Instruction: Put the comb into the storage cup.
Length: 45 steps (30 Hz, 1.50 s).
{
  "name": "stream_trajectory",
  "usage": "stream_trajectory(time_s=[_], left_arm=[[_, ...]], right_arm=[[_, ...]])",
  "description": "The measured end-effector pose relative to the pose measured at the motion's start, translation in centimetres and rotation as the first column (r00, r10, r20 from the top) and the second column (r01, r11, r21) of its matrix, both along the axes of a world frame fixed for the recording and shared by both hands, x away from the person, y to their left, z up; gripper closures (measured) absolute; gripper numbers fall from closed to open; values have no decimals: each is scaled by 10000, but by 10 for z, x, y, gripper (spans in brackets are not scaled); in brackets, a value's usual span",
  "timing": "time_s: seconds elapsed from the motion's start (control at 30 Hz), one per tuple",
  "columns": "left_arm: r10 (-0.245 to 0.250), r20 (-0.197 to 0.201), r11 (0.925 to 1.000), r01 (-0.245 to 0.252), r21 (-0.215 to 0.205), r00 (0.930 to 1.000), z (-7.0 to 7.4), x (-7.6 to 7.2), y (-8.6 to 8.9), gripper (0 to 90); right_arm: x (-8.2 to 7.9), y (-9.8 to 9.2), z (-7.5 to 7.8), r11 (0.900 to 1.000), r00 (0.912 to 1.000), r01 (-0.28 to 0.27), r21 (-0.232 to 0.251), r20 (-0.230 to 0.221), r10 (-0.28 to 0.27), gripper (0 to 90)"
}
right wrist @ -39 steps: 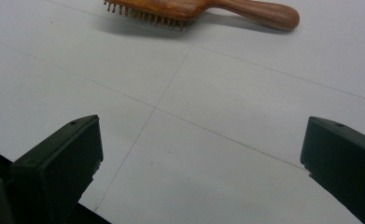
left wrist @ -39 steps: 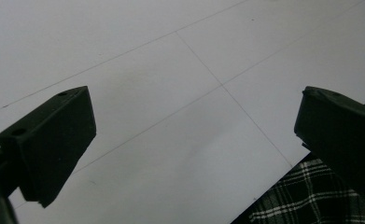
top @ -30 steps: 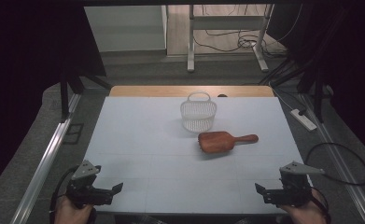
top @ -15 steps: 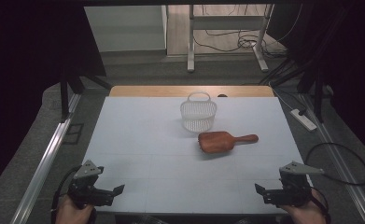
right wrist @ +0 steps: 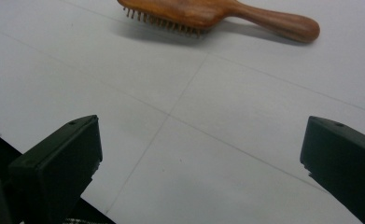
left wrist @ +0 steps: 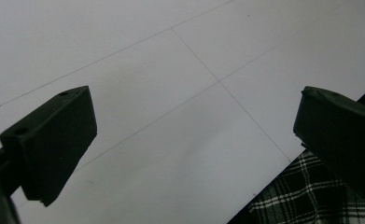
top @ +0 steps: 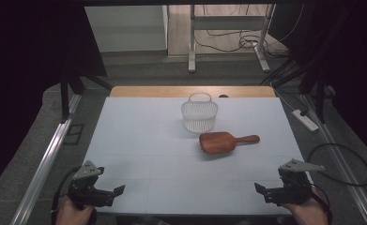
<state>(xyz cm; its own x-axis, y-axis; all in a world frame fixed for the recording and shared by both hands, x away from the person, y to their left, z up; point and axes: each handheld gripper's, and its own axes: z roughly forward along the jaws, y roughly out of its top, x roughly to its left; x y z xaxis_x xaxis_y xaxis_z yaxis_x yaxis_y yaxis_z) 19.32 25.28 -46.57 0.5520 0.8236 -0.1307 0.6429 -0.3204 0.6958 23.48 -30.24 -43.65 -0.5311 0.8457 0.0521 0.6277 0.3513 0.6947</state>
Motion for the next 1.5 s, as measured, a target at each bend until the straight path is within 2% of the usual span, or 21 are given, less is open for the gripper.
stream_trajectory(time_s=[0.17,0.33,0.53,0.7,0.8,1.1,1.3,1.5], left_arm=[[-26,5,10000,26,27,10000,0,0,0,3],[-48,26,10000,48,62,10000,0,1,-1,3],[-69,39,9999,69,97,10000,0,1,-1,4],[-70,39,9999,69,119,10000,0,1,-2,4],[-64,39,9999,64,100,10000,0,1,-1,4],[-43,57,10000,43,76,10000,0,0,-1,4],[-47,73,10000,46,47,10000,0,0,-1,3],[-45,85,10000,45,45,10000,0,0,-1,3]], right_arm=[[4,0,1,9997,9998,-118,192,-140,120,0],[8,3,3,9993,9992,-350,111,-207,352,0],[15,8,7,9981,9981,-614,-19,-11,614,0],[24,12,8,9969,9968,-778,-99,-208,776,0],[29,15,7,9965,9959,-836,31,-333,836,0],[39,22,8,9945,9943,-1045,-73,-197,1044,0],[47,27,11,9917,9919,-1252,-279,-232,1245,0],[56,34,11,9890,9888,-1463,-231,-338,1455,0]])
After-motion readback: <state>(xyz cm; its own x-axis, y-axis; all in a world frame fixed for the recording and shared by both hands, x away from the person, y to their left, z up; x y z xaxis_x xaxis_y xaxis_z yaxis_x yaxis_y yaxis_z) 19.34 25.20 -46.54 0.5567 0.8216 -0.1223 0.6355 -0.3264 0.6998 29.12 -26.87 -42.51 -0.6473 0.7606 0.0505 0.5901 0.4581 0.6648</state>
